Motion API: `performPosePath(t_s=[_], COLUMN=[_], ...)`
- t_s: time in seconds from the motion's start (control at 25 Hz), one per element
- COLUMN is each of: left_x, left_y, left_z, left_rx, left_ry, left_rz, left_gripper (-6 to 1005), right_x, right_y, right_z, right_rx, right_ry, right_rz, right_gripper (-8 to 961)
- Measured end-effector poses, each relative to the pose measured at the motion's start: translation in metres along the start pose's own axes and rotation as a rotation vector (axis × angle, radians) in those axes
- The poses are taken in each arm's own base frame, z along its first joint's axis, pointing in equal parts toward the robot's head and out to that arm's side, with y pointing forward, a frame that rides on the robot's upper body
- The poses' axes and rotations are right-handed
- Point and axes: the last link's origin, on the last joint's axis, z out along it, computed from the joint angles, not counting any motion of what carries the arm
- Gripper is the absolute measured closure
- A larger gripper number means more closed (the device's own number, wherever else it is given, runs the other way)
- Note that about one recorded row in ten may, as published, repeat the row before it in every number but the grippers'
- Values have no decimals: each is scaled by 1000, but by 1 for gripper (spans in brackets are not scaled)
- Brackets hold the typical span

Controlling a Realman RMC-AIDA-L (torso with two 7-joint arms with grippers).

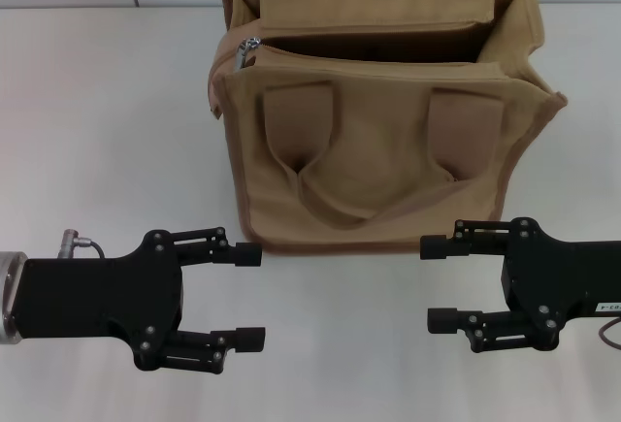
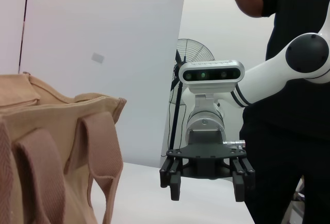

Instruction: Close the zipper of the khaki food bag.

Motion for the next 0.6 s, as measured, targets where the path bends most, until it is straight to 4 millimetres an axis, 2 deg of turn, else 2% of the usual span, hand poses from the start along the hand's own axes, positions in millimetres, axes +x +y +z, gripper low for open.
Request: performPosePath(t_s=[0.6], left_x=[4], left_y=[-1], left_z=[-4], left_rx=[18], left_ry=[29], left_rz=[5], left_gripper=[196], right_x=[0], right_y=[-1], right_z=[0], right_rx=[6], right_ry=[4], right_rz=[-1], right_gripper=[205])
